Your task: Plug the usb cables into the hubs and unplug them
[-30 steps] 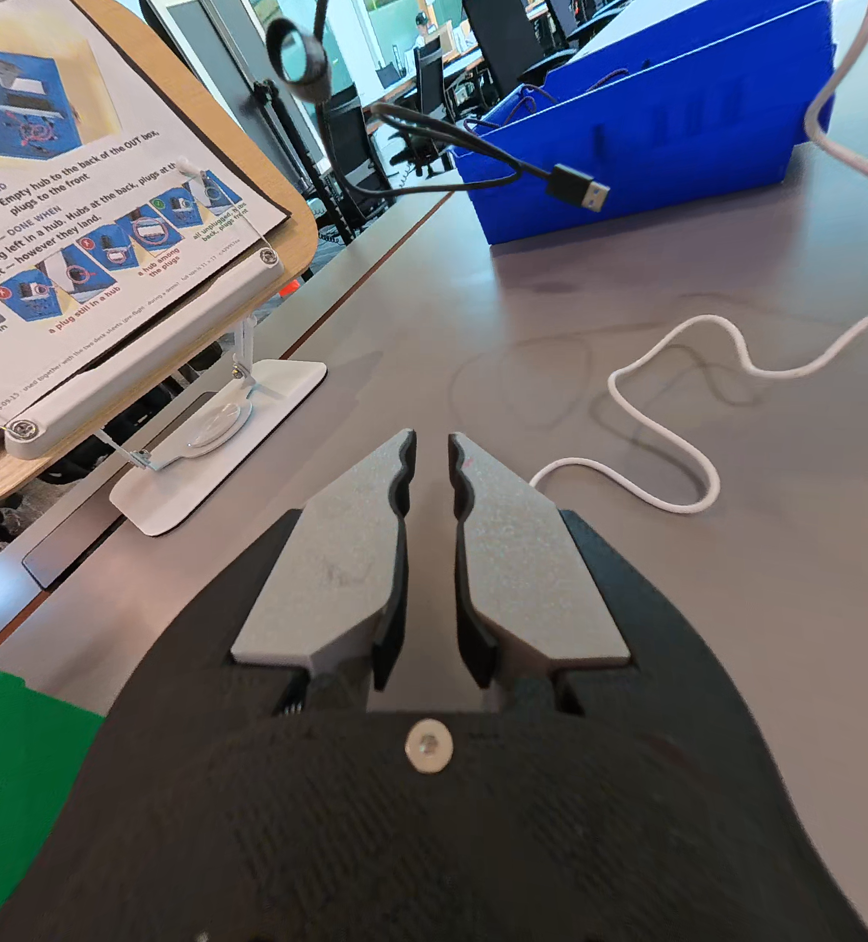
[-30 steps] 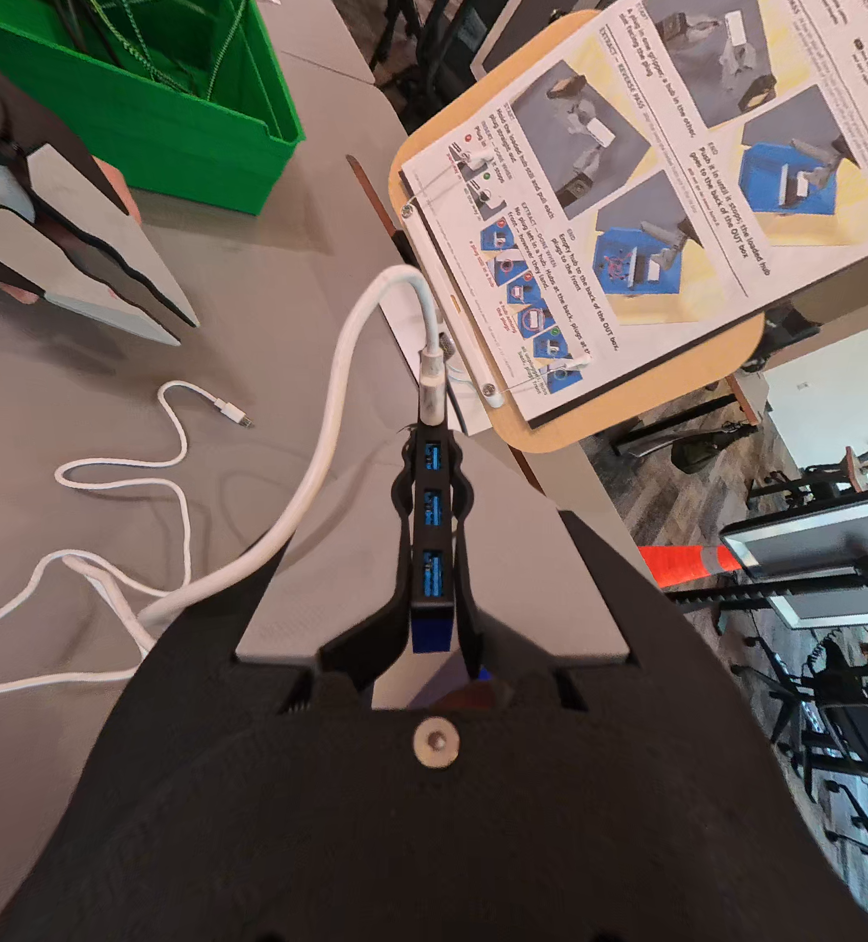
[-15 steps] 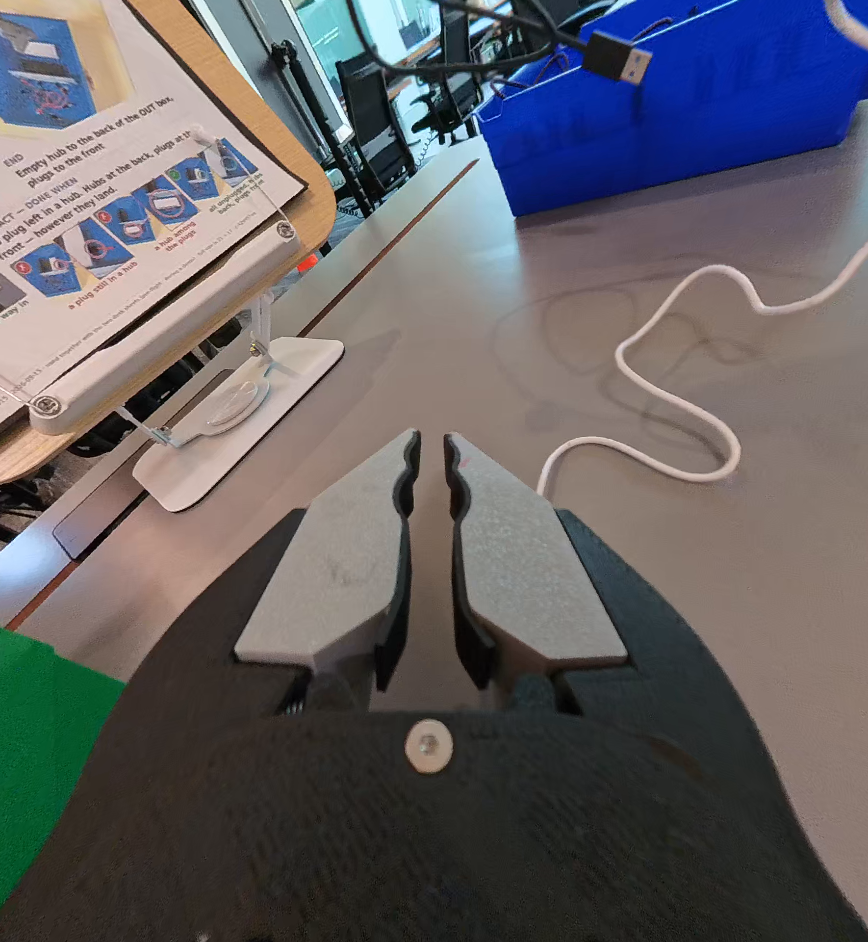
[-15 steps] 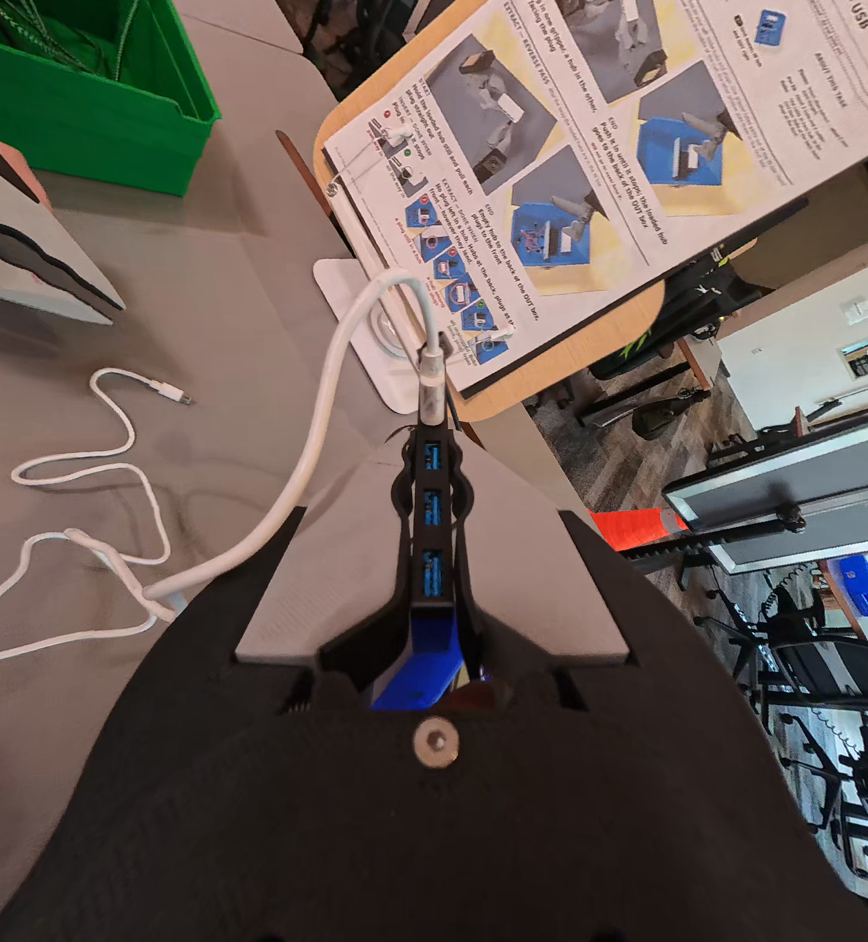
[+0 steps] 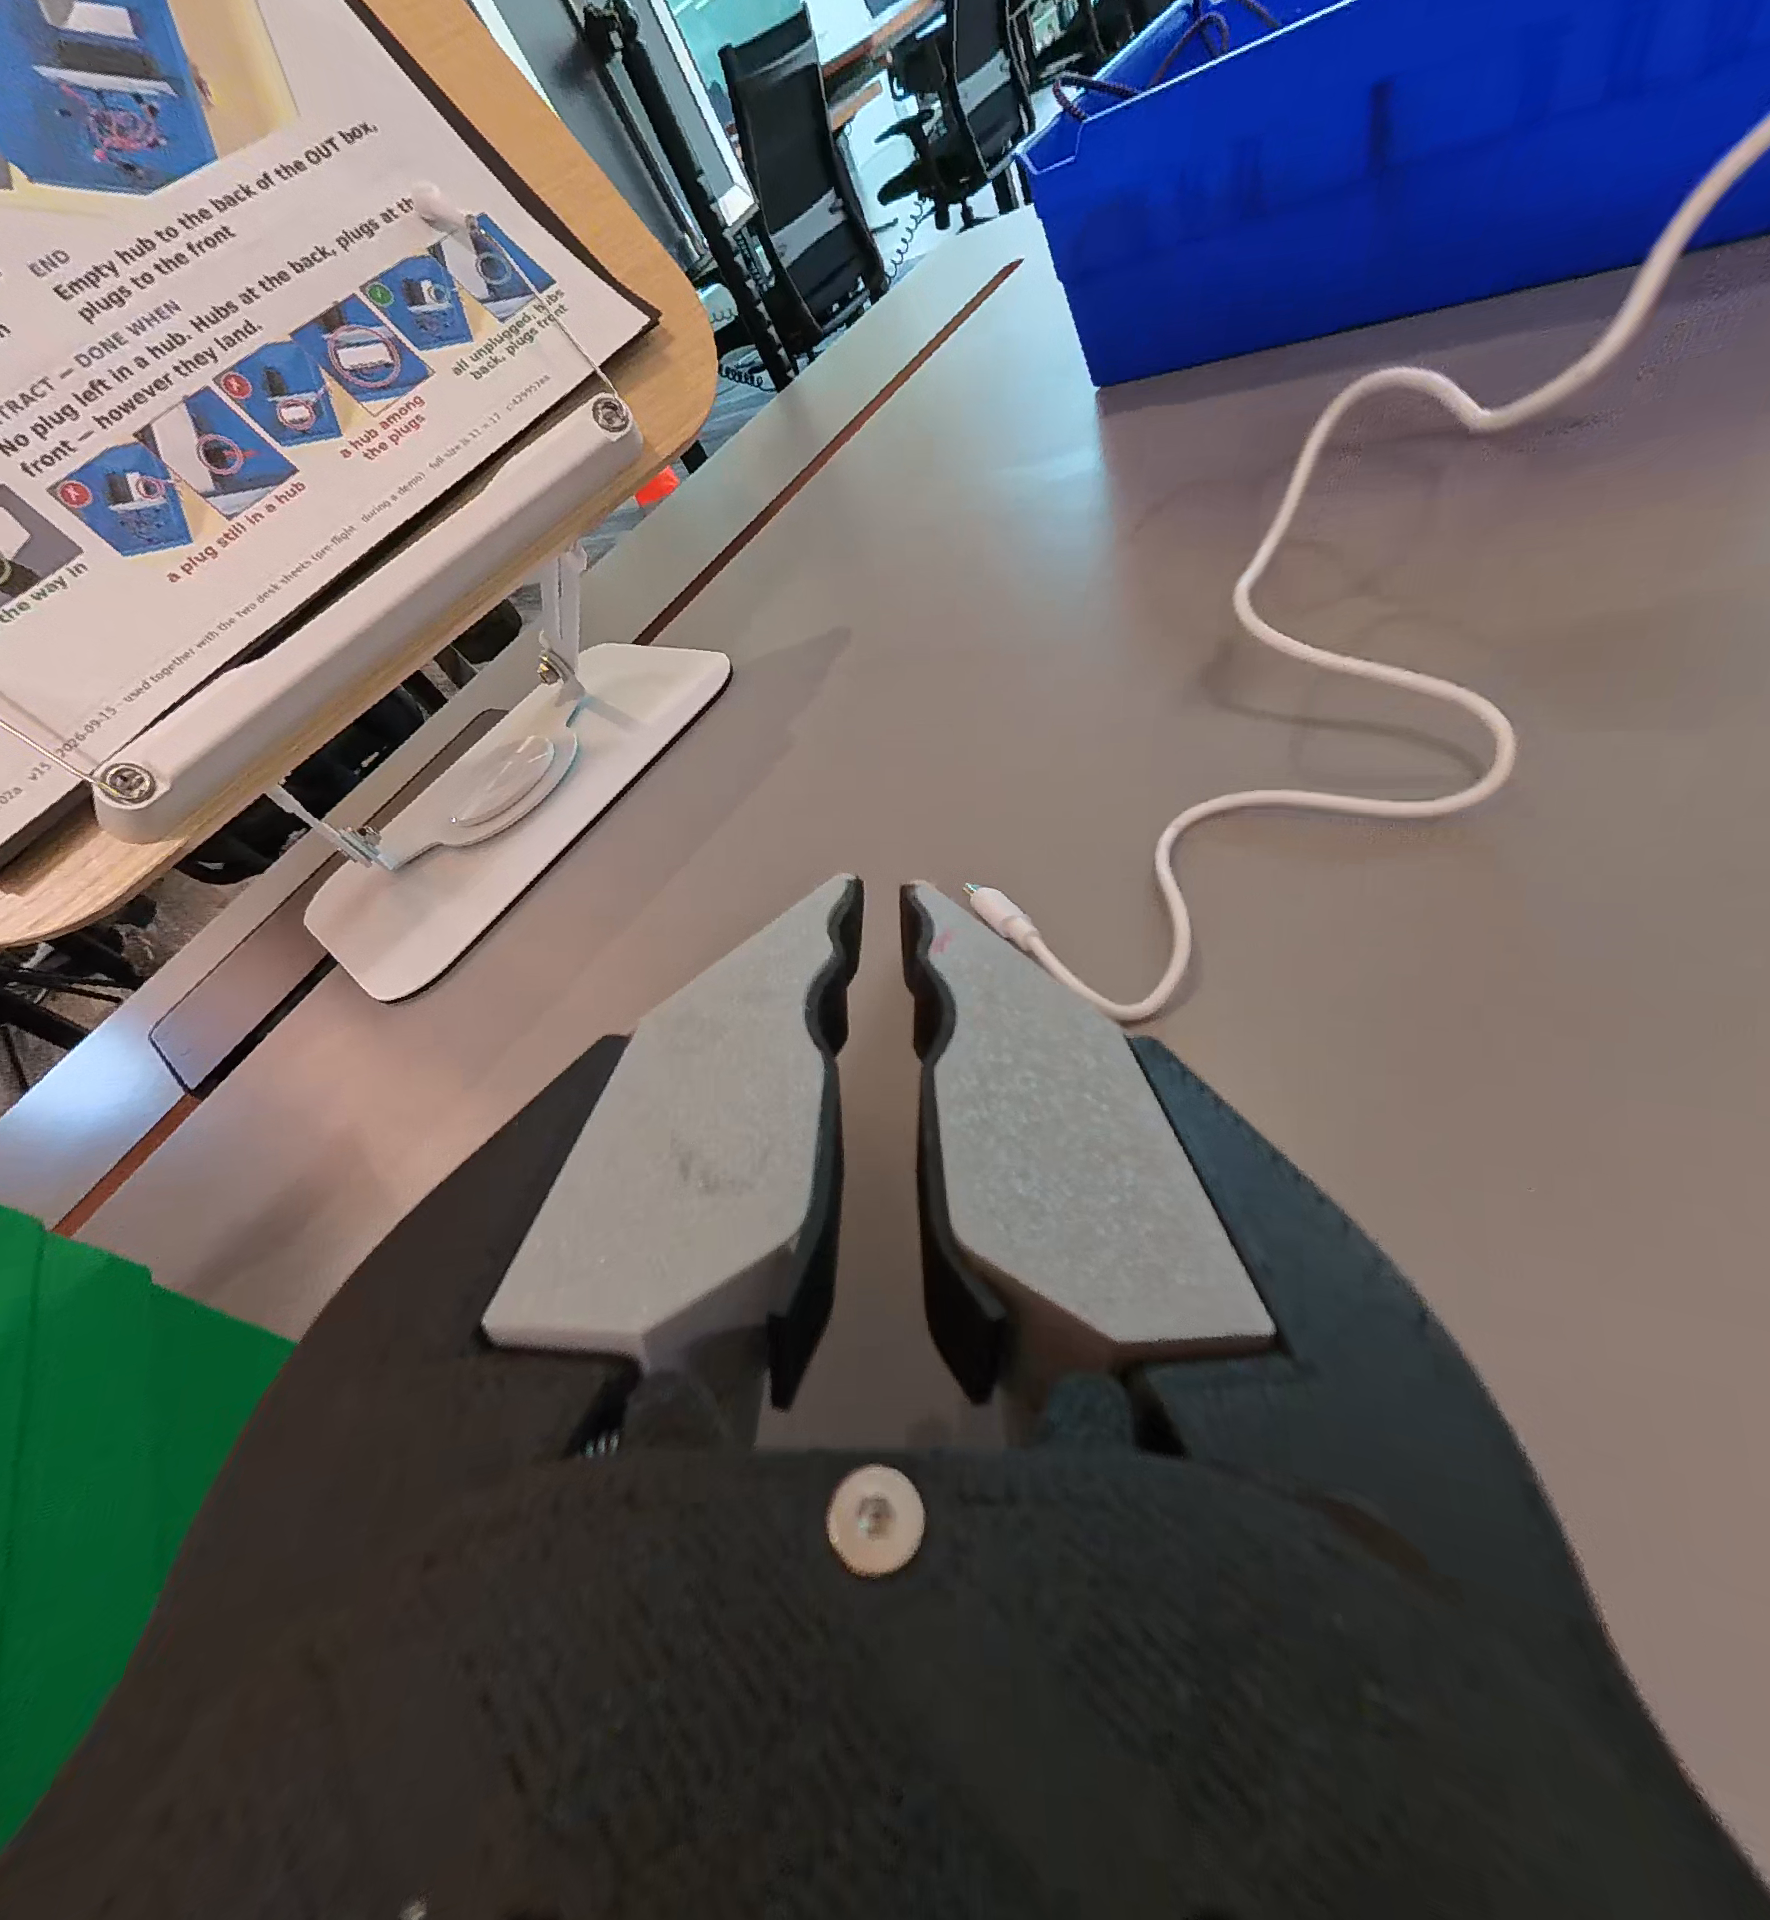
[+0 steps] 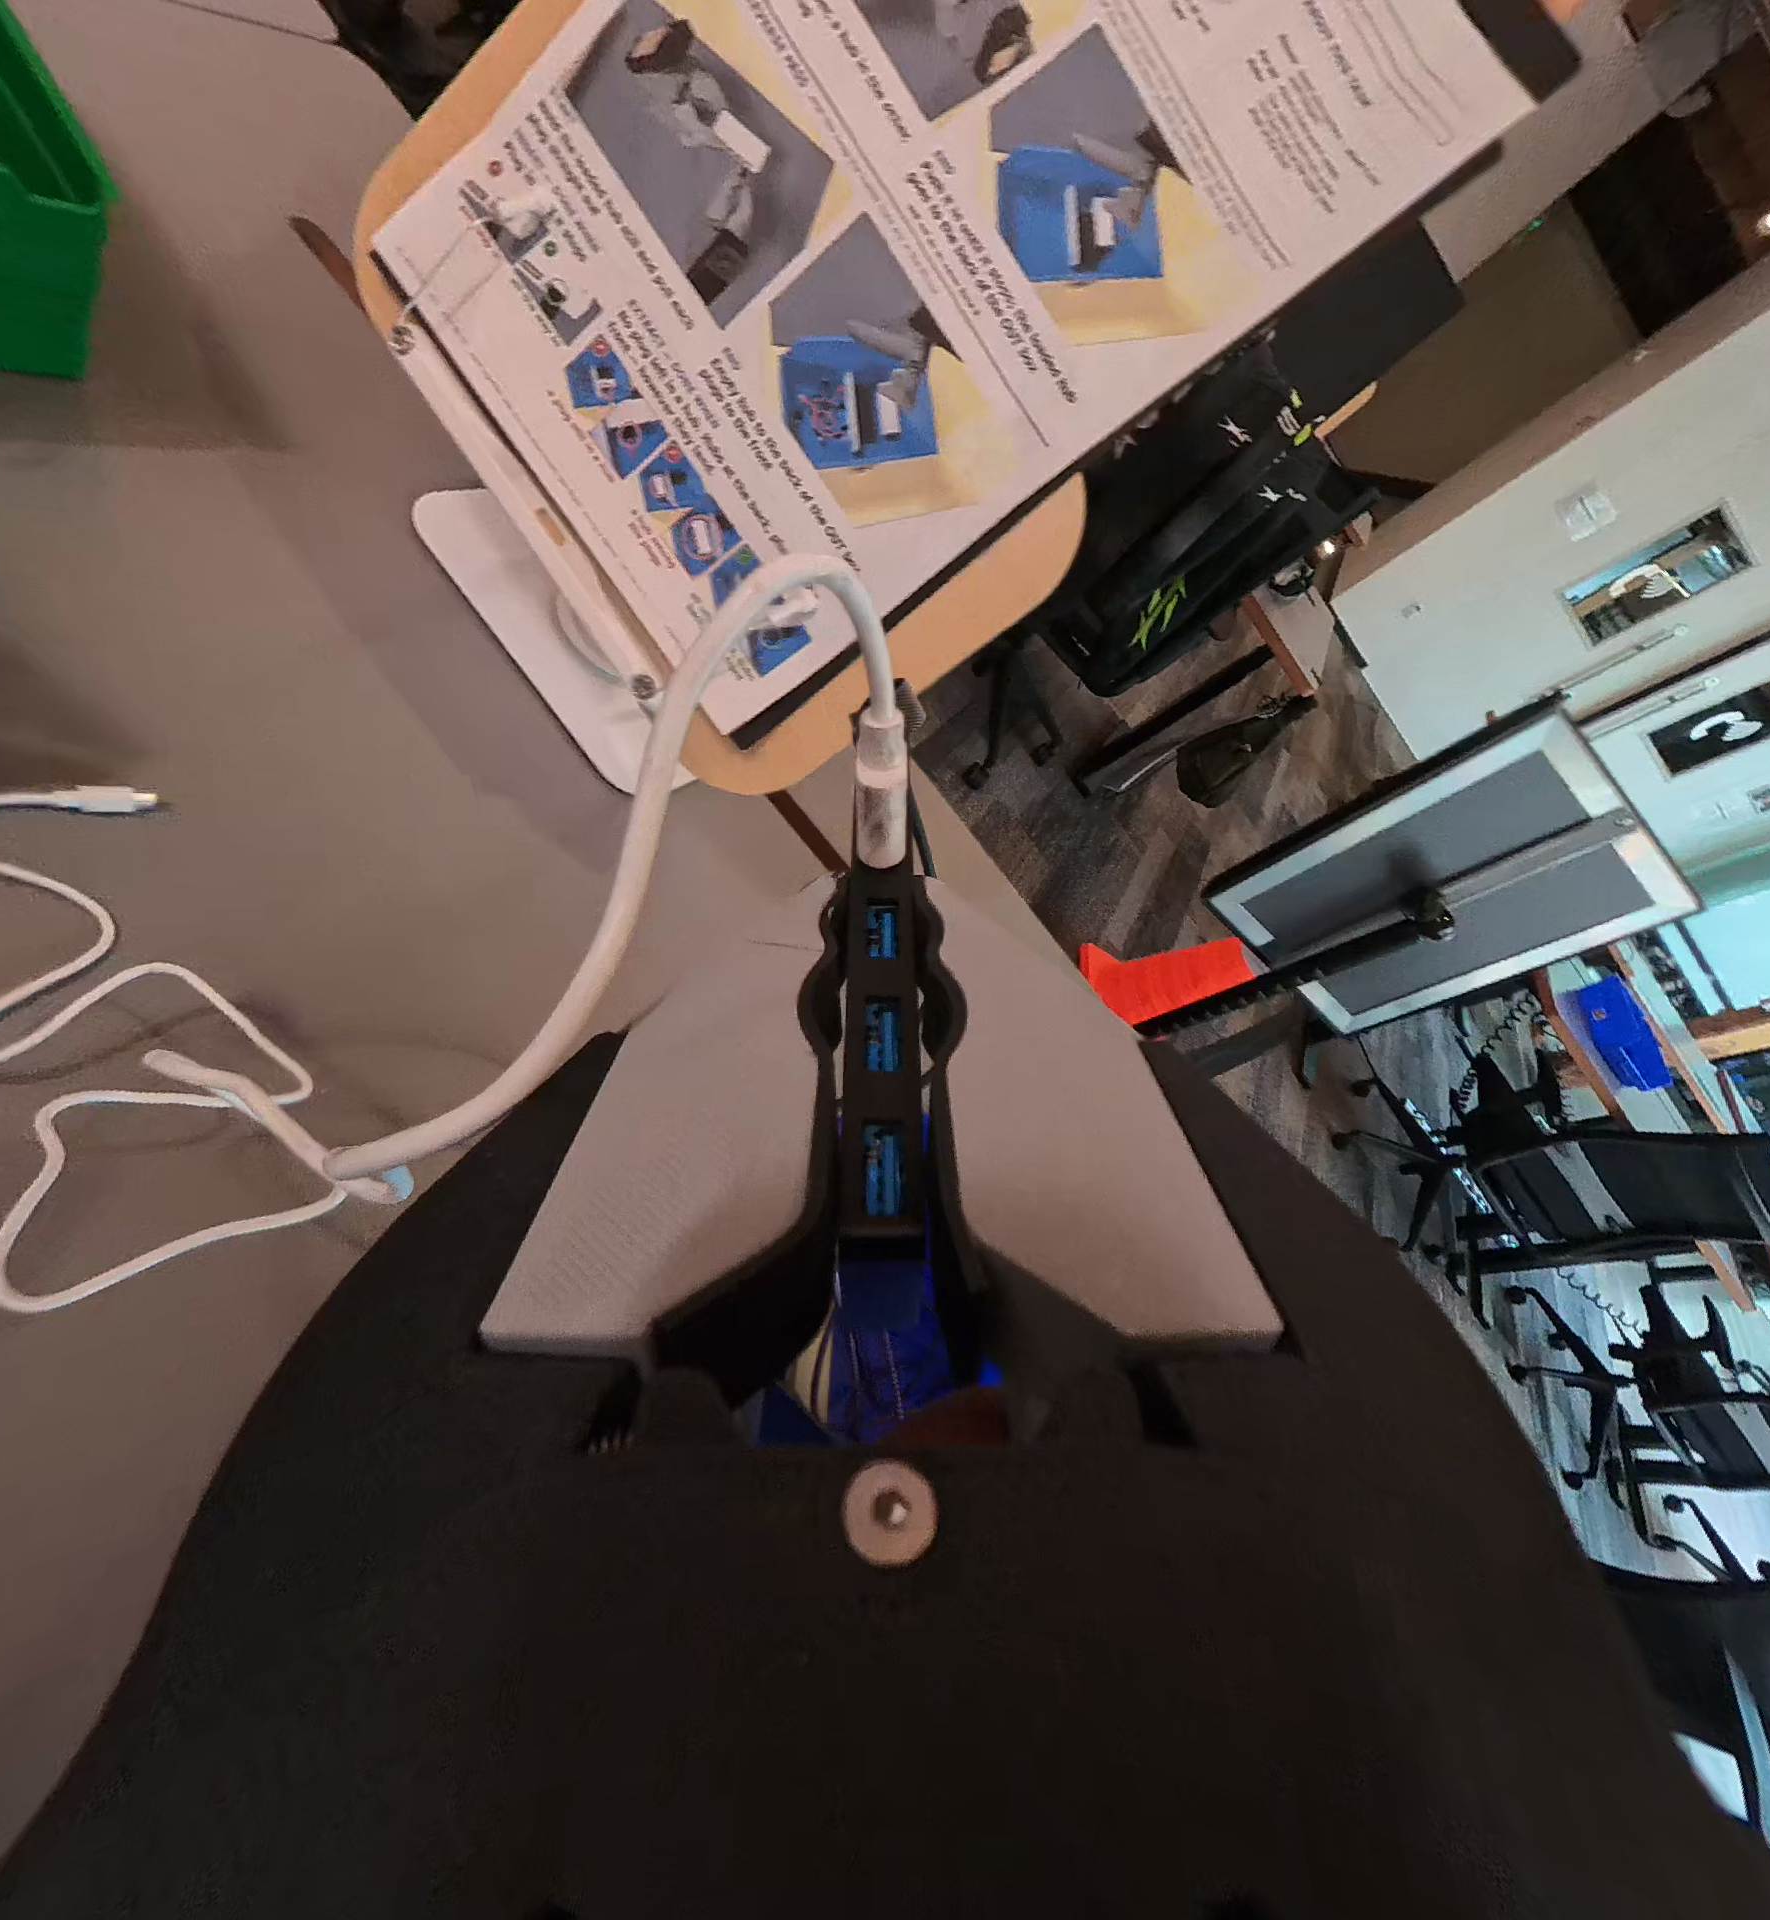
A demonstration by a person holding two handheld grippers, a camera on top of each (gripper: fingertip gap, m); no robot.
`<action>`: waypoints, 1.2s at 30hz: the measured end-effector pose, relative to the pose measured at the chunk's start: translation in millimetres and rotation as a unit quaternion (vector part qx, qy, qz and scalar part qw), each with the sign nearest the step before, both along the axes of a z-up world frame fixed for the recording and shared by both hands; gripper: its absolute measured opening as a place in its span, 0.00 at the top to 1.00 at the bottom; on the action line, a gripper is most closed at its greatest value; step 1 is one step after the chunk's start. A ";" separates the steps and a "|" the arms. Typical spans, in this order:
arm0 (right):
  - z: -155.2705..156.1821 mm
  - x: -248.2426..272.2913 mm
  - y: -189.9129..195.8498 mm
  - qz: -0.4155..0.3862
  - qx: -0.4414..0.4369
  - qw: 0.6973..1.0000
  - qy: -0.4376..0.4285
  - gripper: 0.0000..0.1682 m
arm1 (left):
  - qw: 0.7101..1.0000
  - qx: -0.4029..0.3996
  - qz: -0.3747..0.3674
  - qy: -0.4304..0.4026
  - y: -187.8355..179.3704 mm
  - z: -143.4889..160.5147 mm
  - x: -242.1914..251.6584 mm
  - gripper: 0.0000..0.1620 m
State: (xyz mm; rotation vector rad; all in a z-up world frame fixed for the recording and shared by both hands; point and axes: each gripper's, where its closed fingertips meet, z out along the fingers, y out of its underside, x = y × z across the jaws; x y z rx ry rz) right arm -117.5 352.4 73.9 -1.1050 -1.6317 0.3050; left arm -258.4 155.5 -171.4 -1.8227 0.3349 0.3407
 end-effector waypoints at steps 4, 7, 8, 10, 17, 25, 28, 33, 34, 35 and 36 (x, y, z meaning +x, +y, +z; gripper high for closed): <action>17.7 11.1 17.7 -0.023 0.000 1.000 0.012 0.95 | 1.000 -0.003 0.008 -0.002 -0.3 -0.9 -3.0 0.98; 29.8 19.5 29.5 -0.041 0.005 0.999 0.018 0.95 | 1.000 -0.004 0.008 -0.002 -0.2 -1.1 -3.0 0.99; 33.1 22.1 33.1 -0.046 0.006 0.999 0.019 0.95 | 1.000 -0.005 0.008 -0.001 -0.1 -1.4 -2.8 0.99; 39.6 27.1 40.5 -0.057 0.007 0.998 0.021 0.95 | 1.000 -0.007 0.007 0.002 0.2 -2.3 -2.2 0.99; 61.8 41.2 64.4 -0.091 0.010 0.995 0.038 0.95 | 1.000 -0.013 0.006 0.011 0.7 -4.6 -0.9 0.99; 74.3 53.5 83.5 -0.116 0.007 0.992 0.053 0.95 | 1.000 -0.015 0.004 0.012 0.6 -5.5 -0.7 1.00; 68.7 56.2 89.8 -0.123 0.001 0.991 0.050 0.95 | 1.000 -0.016 0.004 0.012 0.7 -5.9 -0.6 1.00; 59.1 58.2 103.1 -0.136 -0.009 0.989 0.049 0.95 | 1.000 -0.017 0.000 0.013 0.5 -6.3 0.8 0.99; 57.5 58.8 106.5 -0.140 -0.010 0.989 0.049 0.95 | 1.000 -0.018 -0.001 0.015 0.5 -6.6 1.3 0.99; 55.6 59.5 109.7 -0.143 -0.013 0.988 0.048 0.95 | 1.000 -0.018 -0.001 0.016 0.7 -6.6 1.3 0.99; 53.7 60.0 112.6 -0.146 -0.017 0.988 0.049 0.95 | 1.000 -0.019 -0.001 0.016 0.7 -6.9 1.3 0.99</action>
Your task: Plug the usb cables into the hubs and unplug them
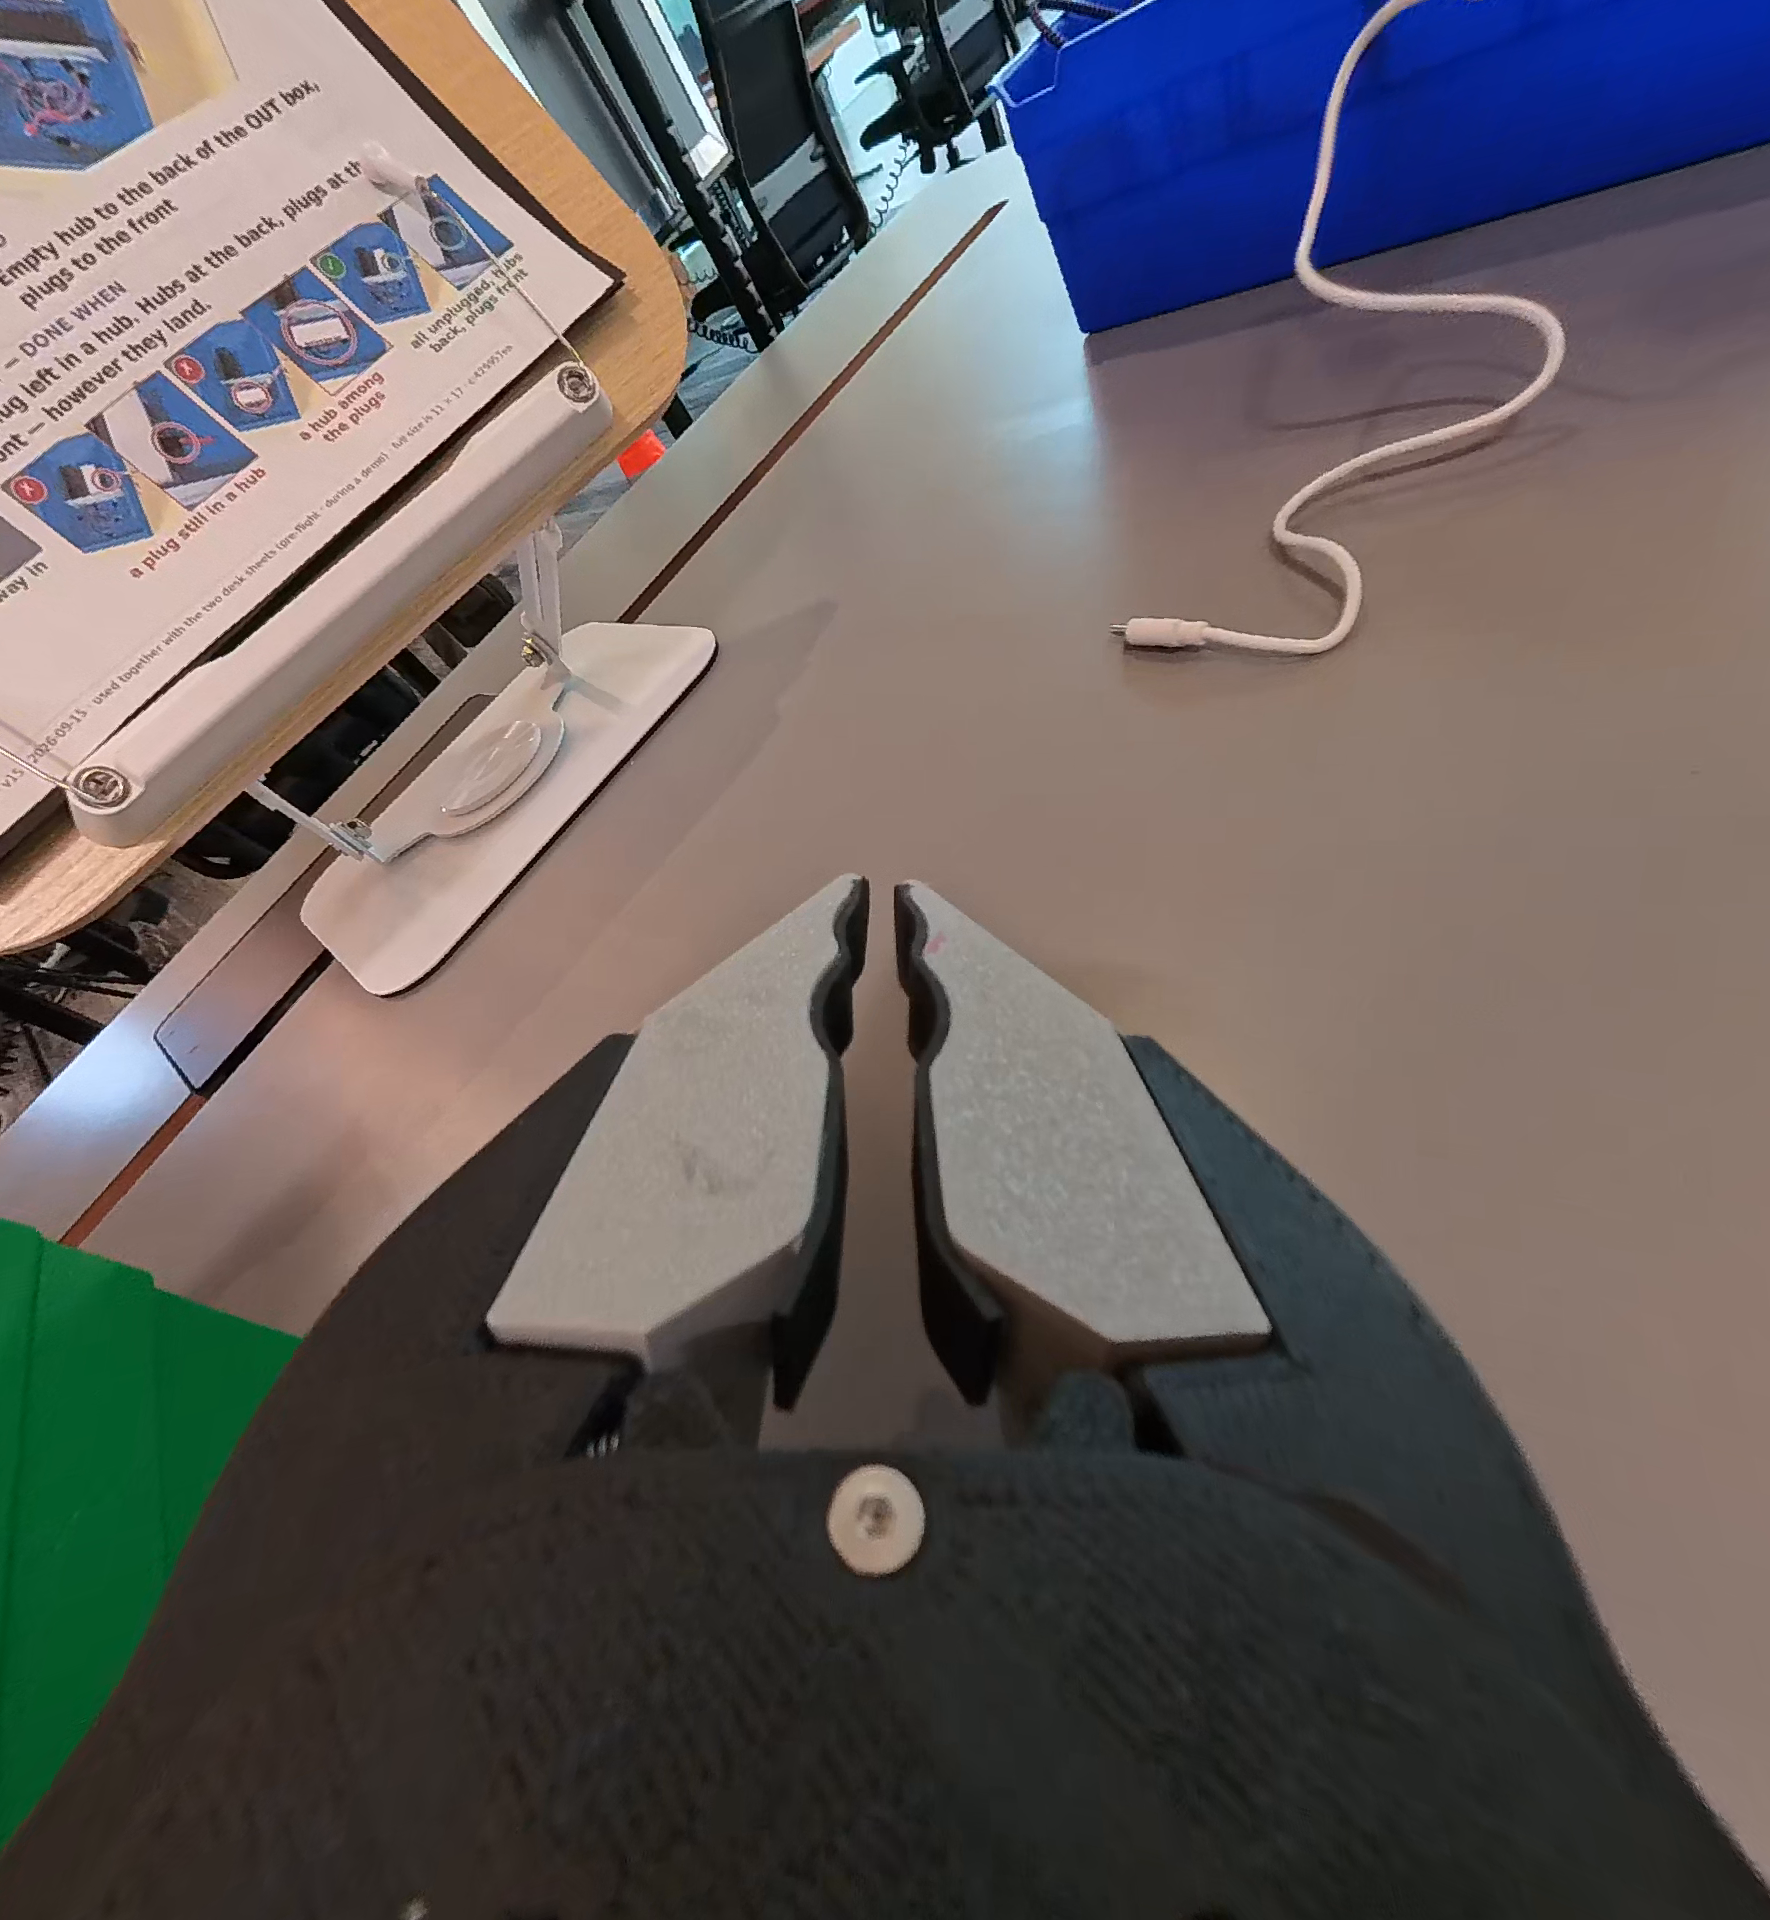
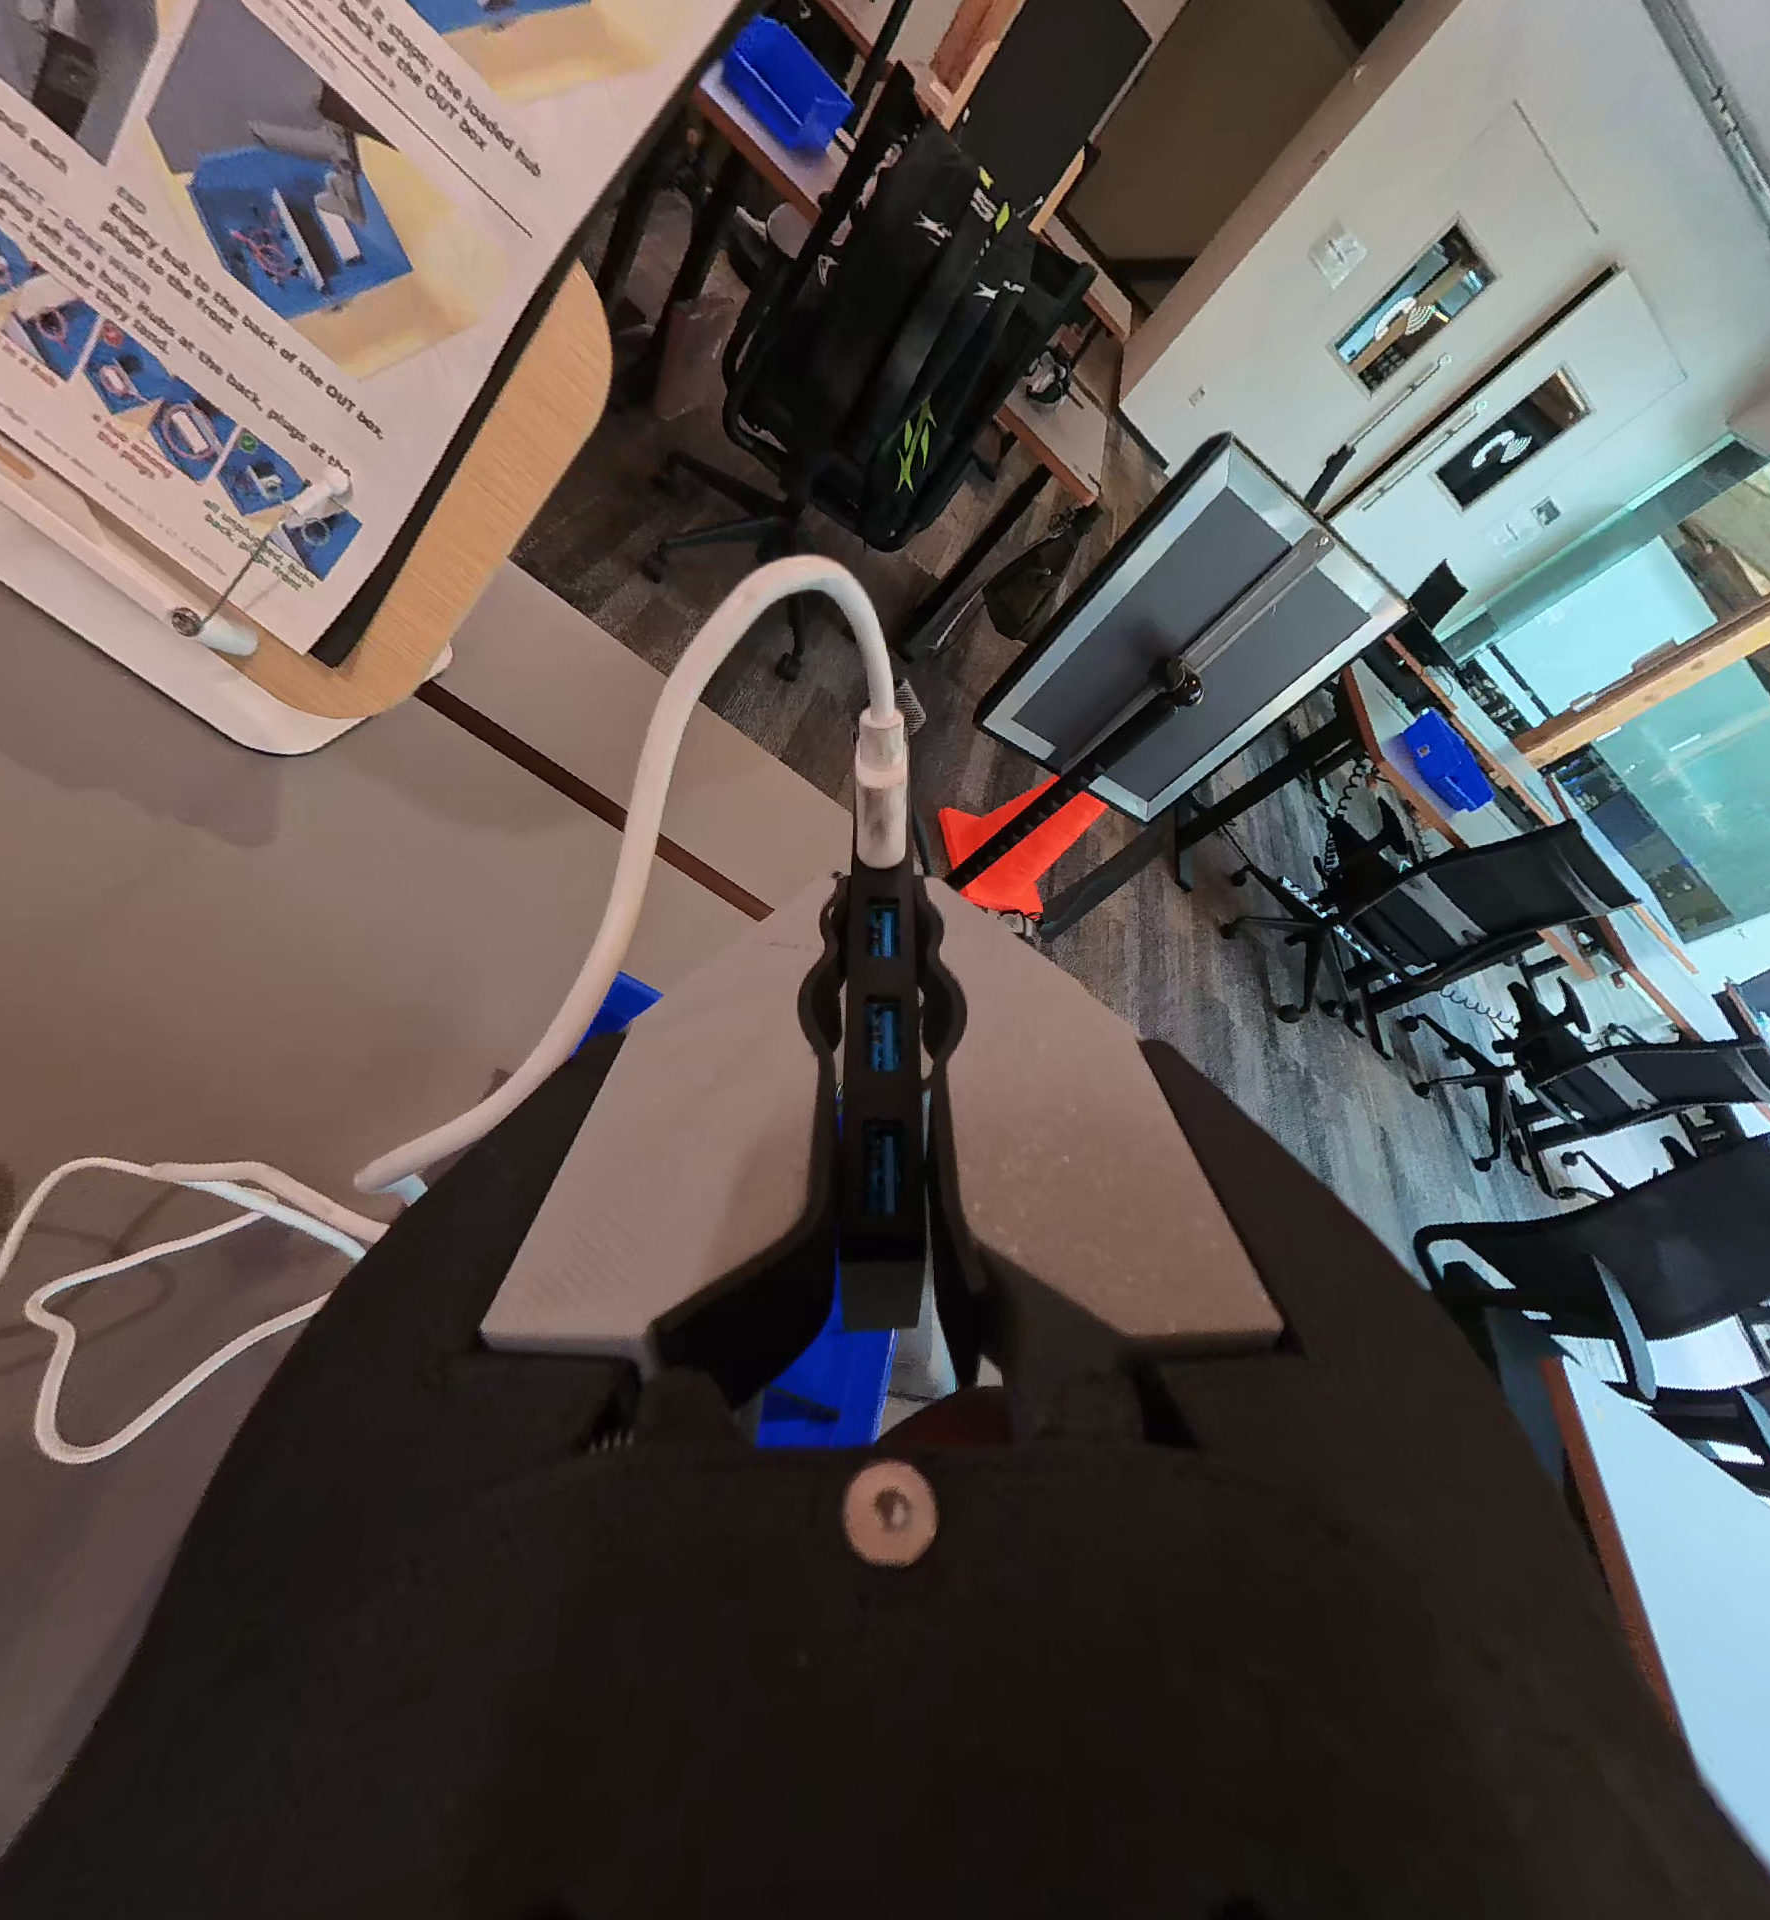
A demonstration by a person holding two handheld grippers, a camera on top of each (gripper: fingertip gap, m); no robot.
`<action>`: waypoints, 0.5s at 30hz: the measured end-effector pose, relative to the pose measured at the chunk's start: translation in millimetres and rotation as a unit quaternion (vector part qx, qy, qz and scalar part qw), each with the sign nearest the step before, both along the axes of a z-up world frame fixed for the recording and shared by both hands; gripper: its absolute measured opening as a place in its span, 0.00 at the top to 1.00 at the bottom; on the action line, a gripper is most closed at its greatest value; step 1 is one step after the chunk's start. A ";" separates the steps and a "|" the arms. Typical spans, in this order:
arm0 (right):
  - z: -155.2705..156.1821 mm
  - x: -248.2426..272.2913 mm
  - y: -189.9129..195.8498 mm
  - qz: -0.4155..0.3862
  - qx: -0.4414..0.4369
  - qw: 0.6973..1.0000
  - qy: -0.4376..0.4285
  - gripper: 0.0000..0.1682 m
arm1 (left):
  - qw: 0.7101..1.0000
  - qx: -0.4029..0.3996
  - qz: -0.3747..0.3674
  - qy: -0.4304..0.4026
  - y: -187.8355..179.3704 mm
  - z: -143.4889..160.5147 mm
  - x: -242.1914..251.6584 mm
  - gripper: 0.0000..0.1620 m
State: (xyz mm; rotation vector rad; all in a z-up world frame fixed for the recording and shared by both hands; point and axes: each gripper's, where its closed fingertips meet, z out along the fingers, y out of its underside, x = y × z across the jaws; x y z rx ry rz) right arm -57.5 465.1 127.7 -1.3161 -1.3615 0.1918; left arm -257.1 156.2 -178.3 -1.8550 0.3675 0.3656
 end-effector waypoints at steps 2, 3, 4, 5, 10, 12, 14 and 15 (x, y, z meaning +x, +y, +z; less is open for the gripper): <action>-4.1 1.7 6.0 -0.007 -0.007 1.000 0.000 0.95 | 1.000 0.000 0.001 0.000 0.0 0.1 -0.4 0.99; -6.4 2.6 8.9 -0.010 -0.010 1.000 0.000 0.96 | 1.000 0.000 0.001 -0.001 0.0 0.2 -0.5 0.99; -9.1 3.4 11.3 -0.012 -0.013 1.000 0.000 0.95 | 1.000 0.001 0.002 -0.002 -0.1 0.3 -0.8 1.00; -12.2 4.2 13.6 -0.014 -0.017 1.000 -0.002 0.95 | 1.000 0.001 0.002 -0.003 0.0 0.4 -1.0 1.00; -30.8 6.8 24.4 -0.024 -0.028 0.999 -0.018 0.95 | 1.000 -0.001 0.002 0.000 0.2 -0.6 -0.6 1.00; -41.2 6.6 29.0 -0.028 -0.037 0.999 -0.027 0.95 | 1.000 -0.002 0.002 0.002 0.3 -0.9 -0.4 1.00; -52.0 6.3 34.8 -0.033 -0.046 0.998 -0.033 0.95 | 1.000 -0.002 0.002 0.002 0.2 -0.8 -0.7 1.00; -57.3 6.1 37.8 -0.035 -0.051 0.997 -0.035 0.95 | 1.000 -0.002 0.003 0.002 0.2 -0.9 -0.9 1.00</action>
